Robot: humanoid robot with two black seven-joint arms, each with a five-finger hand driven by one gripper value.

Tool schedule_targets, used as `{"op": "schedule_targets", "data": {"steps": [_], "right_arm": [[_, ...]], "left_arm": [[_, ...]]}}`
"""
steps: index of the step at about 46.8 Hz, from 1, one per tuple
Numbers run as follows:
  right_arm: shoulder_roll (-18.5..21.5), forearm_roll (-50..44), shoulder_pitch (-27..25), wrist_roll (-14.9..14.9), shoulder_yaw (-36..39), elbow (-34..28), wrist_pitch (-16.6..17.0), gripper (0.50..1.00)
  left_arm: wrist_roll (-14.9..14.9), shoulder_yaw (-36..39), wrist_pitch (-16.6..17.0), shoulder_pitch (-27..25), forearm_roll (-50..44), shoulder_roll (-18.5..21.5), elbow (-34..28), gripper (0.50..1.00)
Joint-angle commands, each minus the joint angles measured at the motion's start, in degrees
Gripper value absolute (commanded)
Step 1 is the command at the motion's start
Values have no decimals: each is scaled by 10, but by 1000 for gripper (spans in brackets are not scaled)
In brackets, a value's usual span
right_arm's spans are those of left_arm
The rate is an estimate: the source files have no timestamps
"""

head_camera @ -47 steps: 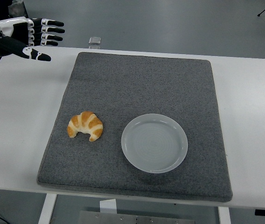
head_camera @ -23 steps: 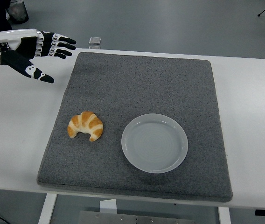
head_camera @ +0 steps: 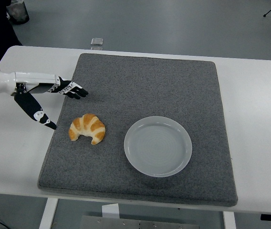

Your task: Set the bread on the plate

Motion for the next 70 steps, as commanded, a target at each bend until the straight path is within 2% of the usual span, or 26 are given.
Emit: {"op": "schedule_targets", "data": {"steps": [1,6,14,23,29,32,36,57,70], "right_arm": [[0,0,0,0,0,0,0,952],[0,0,0,0,0,0,0,952],[0,0,0,0,0,0,0,952],[0,0,0,0,0,0,0,952],[0,0,0,0,0,0,0,952],[0,0,0,0,0,0,0,952],[0,0,0,0,0,0,0,952],[0,0,0,0,0,0,0,952],[0,0,0,0,0,0,0,952]], "left_arm": [[-1,0,26,17,22,-7,-6,994],[-1,1,74,39,59,-23,-6,994],[-1,1,188,68,89,-56,-4,994],[-1,31,265,77,140,-76,-1,994],[-1,55,335,79,168,-98,11,994],[-1,68,359,80,168,-110,17,994],[-1,77,371,79,172,-117,21,994],[-1,77,370,86,188,-135,30,992],[-1,77,370,87,204,-134,31,932]]}}
